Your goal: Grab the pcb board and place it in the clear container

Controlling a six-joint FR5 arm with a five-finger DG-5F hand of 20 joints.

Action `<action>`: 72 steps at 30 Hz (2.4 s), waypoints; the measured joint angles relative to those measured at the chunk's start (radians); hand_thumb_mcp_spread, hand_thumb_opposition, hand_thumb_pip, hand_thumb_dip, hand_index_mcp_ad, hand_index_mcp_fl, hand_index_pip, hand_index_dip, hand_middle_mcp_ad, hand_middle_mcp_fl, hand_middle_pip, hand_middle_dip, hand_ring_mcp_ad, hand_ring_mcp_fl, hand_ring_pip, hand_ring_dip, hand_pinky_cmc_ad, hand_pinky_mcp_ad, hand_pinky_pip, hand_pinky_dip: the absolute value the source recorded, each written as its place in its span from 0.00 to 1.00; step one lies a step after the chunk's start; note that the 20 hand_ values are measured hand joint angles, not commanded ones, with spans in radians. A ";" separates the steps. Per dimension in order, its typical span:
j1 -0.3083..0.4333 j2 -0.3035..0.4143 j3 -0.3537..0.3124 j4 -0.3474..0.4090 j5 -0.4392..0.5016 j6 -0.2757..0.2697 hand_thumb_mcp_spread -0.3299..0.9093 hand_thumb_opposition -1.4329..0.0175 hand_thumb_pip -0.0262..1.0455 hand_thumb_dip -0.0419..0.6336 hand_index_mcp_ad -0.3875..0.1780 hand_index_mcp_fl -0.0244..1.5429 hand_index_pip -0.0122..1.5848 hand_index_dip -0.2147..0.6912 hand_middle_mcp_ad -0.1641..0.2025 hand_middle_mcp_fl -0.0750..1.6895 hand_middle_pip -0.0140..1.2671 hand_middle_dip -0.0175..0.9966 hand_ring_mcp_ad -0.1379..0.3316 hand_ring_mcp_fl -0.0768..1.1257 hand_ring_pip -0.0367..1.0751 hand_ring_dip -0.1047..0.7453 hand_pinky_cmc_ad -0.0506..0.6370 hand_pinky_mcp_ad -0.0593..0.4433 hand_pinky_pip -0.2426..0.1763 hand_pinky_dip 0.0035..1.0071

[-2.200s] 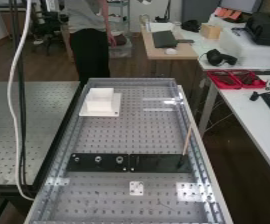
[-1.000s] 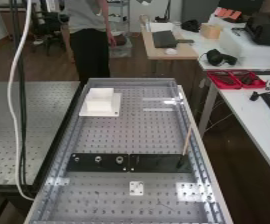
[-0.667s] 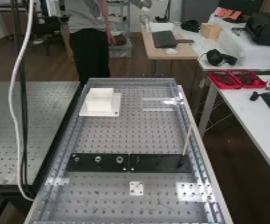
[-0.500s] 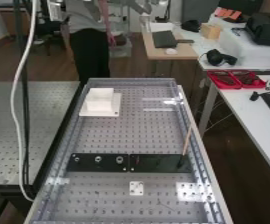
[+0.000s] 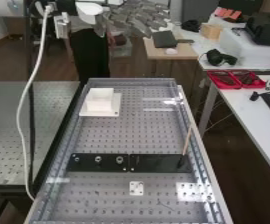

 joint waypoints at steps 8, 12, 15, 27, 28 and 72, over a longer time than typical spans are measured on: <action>0.001 -0.011 -0.039 0.041 0.011 0.024 0.39 0.39 0.14 0.10 0.98 0.05 0.07 0.21 0.95 0.07 0.14 0.04 0.96 0.16 0.13 0.06 0.63 0.70 0.25 0.53; 0.003 -0.015 -0.051 0.057 0.022 0.034 0.39 0.39 0.14 0.10 0.98 0.05 0.07 0.22 0.95 0.07 0.14 0.04 0.97 0.16 0.13 0.07 0.63 0.70 0.25 0.53; 0.005 -0.015 -0.058 0.064 0.028 0.038 0.39 0.39 0.14 0.10 0.98 0.05 0.07 0.22 0.95 0.07 0.14 0.05 0.96 0.16 0.13 0.07 0.63 0.70 0.25 0.53; 0.006 -0.018 -0.082 0.092 0.047 0.057 0.39 0.39 0.14 0.10 0.98 0.05 0.07 0.22 0.95 0.07 0.14 0.05 0.97 0.16 0.13 0.06 0.63 0.71 0.25 0.53; 0.007 -0.018 -0.084 0.094 0.048 0.058 0.39 0.39 0.14 0.10 0.98 0.05 0.07 0.22 0.96 0.07 0.14 0.05 0.97 0.16 0.13 0.06 0.63 0.70 0.25 0.53; -0.023 -0.096 -0.243 0.359 0.091 0.148 0.55 0.42 0.36 0.19 0.75 0.04 0.07 0.31 0.95 0.09 0.14 0.10 0.99 0.09 0.13 0.07 0.63 0.71 0.25 0.56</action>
